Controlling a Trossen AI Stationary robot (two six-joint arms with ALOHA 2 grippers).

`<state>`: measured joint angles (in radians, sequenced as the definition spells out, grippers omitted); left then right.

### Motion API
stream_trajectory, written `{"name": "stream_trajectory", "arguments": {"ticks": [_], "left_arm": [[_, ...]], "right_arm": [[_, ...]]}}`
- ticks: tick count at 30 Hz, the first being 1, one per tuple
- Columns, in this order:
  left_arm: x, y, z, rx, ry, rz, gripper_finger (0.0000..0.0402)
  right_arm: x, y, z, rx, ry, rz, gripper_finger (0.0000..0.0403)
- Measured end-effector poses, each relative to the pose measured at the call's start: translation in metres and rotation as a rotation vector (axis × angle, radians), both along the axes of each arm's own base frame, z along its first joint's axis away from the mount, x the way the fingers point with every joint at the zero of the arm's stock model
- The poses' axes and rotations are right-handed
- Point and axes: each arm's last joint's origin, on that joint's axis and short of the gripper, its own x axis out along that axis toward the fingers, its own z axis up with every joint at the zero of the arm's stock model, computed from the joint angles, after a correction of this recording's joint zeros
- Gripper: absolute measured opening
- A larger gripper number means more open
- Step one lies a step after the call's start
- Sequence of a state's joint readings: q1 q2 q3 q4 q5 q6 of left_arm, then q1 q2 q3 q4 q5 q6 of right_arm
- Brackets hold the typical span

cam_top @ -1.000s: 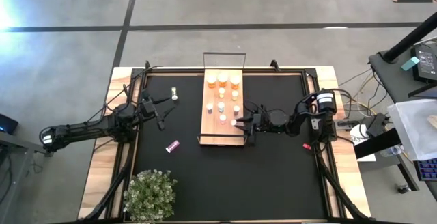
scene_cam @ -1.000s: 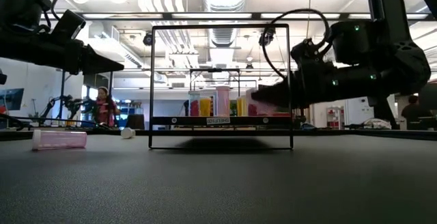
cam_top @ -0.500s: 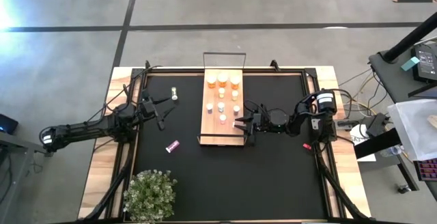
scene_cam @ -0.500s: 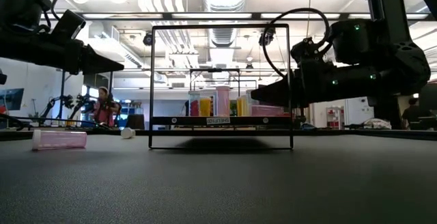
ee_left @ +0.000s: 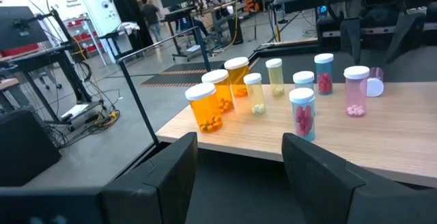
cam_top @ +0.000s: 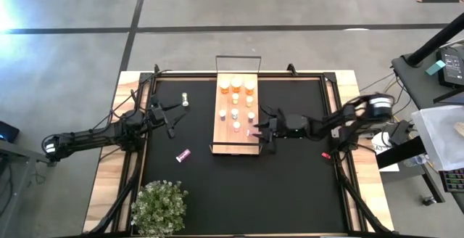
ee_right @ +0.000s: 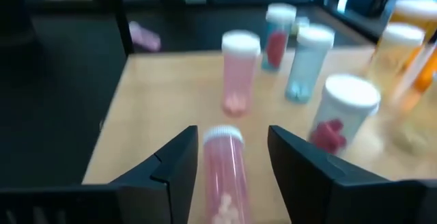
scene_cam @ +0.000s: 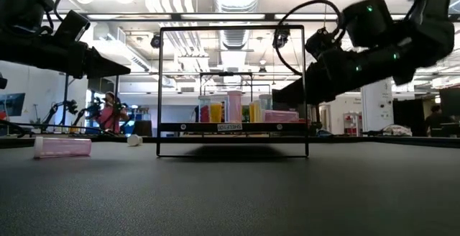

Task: Pick and place medicine bottles onto shelf by color
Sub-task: Put the bottom pink medicine bottle on the shelf aligned with the other pink medicine bottle

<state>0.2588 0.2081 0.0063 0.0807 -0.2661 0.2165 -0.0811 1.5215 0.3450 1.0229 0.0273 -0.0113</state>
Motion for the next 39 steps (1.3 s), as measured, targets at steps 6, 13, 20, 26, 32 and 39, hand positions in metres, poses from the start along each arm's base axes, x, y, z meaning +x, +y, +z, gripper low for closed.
{"name": "stream_trajectory", "arguments": {"ticks": [6, 13, 20, 26, 32, 39], "left_arm": [[0.0, 0.0, 0.0, 0.0, 0.001, 0.0, 0.0199], [0.0, 0.0, 0.0, 0.0, 0.001, 0.0, 0.0199], [0.0, 0.0, 0.0, -0.001, 0.001, 0.0, 0.0199], [0.0, 0.0, 0.0, 0.0, 0.0, 0.0, 0.0199], [0.0, 0.0, 0.0, 0.0, 0.001, 0.0, 0.0199], [0.0, 0.0, 0.0, 0.0, 0.0, 0.0, 0.0199]], "right_arm": [[0.009, -0.001, 0.02, 0.016, 0.248, -0.006, 0.0174], [0.027, -0.002, 0.041, -0.001, 0.364, 0.008, 0.0174], [0.039, -0.003, 0.033, 0.014, 0.407, 0.021, 0.0174], [0.042, -0.003, 0.03, 0.007, 0.419, 0.021, 0.0174], [0.041, -0.003, 0.026, 0.005, 0.449, 0.012, 0.0174], [0.041, -0.004, 0.021, 0.007, 0.479, 0.008, 0.0173]]}}
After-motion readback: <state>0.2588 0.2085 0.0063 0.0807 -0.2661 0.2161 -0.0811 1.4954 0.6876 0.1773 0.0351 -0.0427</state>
